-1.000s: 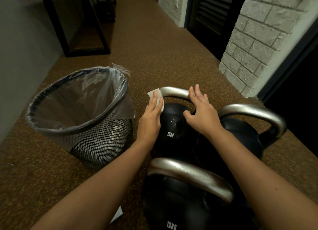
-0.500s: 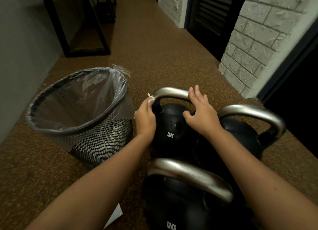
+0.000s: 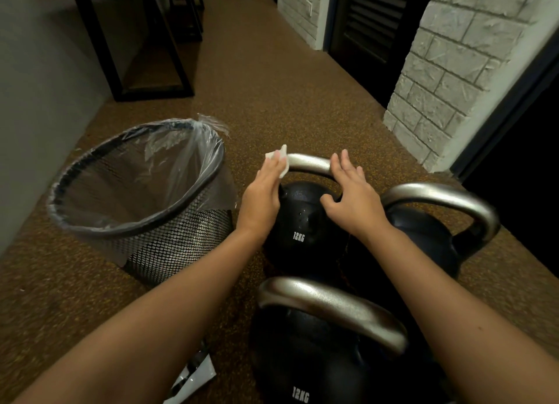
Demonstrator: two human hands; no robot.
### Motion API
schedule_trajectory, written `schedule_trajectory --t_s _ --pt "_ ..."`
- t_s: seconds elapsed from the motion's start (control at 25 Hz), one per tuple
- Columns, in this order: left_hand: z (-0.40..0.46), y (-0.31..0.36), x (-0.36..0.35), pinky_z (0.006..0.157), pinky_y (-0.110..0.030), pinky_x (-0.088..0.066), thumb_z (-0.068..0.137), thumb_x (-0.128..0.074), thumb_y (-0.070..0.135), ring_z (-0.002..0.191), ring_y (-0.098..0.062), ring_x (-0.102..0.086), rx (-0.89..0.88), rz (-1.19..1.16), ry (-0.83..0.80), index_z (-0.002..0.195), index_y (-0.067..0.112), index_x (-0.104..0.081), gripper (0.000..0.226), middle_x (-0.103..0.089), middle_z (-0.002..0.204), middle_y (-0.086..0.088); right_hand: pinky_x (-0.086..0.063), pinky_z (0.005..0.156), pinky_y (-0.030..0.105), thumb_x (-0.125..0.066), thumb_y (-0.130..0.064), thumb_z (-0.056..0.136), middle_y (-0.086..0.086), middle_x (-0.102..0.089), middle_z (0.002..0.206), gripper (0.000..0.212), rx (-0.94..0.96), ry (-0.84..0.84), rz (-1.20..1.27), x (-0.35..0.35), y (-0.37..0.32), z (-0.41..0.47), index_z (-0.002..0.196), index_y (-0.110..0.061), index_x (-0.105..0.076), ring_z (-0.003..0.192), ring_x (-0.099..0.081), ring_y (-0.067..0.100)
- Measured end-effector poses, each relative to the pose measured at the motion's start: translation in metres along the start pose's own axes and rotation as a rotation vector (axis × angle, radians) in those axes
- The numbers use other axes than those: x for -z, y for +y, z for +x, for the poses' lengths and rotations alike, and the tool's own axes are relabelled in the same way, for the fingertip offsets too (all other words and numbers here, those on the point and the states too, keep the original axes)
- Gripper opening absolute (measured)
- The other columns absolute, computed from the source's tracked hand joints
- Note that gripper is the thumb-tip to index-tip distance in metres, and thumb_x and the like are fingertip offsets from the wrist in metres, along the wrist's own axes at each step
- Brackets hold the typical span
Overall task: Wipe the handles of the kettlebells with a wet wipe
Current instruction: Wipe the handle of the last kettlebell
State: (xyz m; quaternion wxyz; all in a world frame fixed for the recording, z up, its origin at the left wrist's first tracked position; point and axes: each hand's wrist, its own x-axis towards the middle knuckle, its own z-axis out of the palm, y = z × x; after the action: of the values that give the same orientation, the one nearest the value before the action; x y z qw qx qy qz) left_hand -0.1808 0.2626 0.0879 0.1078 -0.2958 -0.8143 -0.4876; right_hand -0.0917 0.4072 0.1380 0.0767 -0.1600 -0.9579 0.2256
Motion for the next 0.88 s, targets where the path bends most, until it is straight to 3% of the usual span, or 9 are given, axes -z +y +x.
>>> schedule_trajectory --t_s 0.08,0.16,0.32,0.44,0.56,0.72,0.88 --pt "0.003 0.005 -0.001 0.108 -0.018 -0.029 0.097 -0.042 0.010 0.131 -0.012 -0.041 0.202 -0.099 0.109 0.134 0.016 -0.048 0.038 -0.048 0.139 -0.003 -0.022 0.113 0.041 -0.051 -0.027 0.087 -0.007 0.004 0.158 0.076 -0.003 -0.004 -0.002 0.000 0.000 0.000 0.150 -0.028 -0.008 0.145 -0.003 0.030" --pt "0.015 0.012 0.002 0.101 -0.015 -0.034 0.097 -0.043 0.016 0.121 -0.009 -0.050 0.264 -0.058 0.117 0.129 0.017 -0.055 0.033 -0.058 0.129 0.000 -0.023 0.112 0.042 -0.051 -0.027 0.087 -0.007 0.004 0.158 0.076 -0.003 -0.002 -0.002 0.001 -0.001 0.001 0.150 -0.027 -0.009 0.145 -0.003 0.031" --pt "0.029 0.024 0.000 0.103 -0.025 -0.038 0.095 -0.044 0.010 0.119 -0.015 -0.052 0.044 -0.003 -0.016 0.122 0.012 -0.060 0.031 -0.060 0.125 -0.003 -0.022 0.112 0.041 -0.051 -0.026 0.087 -0.006 0.004 0.158 0.075 -0.004 0.000 0.003 0.001 -0.002 0.000 0.150 -0.026 -0.009 0.145 -0.003 0.032" --pt "0.018 0.029 -0.004 0.115 -0.033 -0.023 0.093 -0.044 0.000 0.135 -0.022 -0.035 -0.117 0.132 -0.086 0.129 0.009 -0.053 0.038 -0.049 0.138 -0.009 -0.021 0.113 0.041 -0.050 -0.025 0.088 -0.007 0.005 0.158 0.074 -0.001 -0.008 0.010 0.002 -0.002 -0.002 0.150 -0.027 -0.008 0.145 -0.002 0.031" --pt "0.005 0.017 -0.001 0.115 -0.033 -0.013 0.089 -0.045 -0.007 0.138 -0.025 -0.028 -0.227 0.227 -0.109 0.133 0.009 -0.048 0.047 -0.041 0.144 -0.008 -0.021 0.113 0.041 -0.050 -0.025 0.088 -0.007 0.005 0.158 0.074 -0.004 -0.012 0.012 0.003 -0.002 -0.002 0.150 -0.027 -0.008 0.145 -0.001 0.030" --pt "-0.001 0.006 0.002 0.116 -0.033 -0.020 0.095 -0.042 0.006 0.137 -0.015 -0.032 0.034 0.120 0.018 0.137 0.018 -0.043 0.044 -0.040 0.145 -0.001 -0.021 0.113 0.042 -0.050 -0.026 0.088 -0.007 0.005 0.158 0.075 -0.010 -0.012 0.007 0.002 -0.003 -0.001 0.150 -0.027 -0.008 0.145 -0.001 0.031" --pt "0.000 0.020 -0.004 0.102 -0.019 -0.033 0.098 -0.040 0.019 0.124 -0.017 -0.049 0.397 -0.044 0.182 0.130 0.012 -0.052 0.034 -0.055 0.133 -0.006 -0.022 0.112 0.042 -0.050 -0.026 0.088 -0.007 0.005 0.158 0.075 -0.011 -0.008 0.006 0.003 -0.003 -0.002 0.150 -0.027 -0.008 0.145 -0.002 0.031"
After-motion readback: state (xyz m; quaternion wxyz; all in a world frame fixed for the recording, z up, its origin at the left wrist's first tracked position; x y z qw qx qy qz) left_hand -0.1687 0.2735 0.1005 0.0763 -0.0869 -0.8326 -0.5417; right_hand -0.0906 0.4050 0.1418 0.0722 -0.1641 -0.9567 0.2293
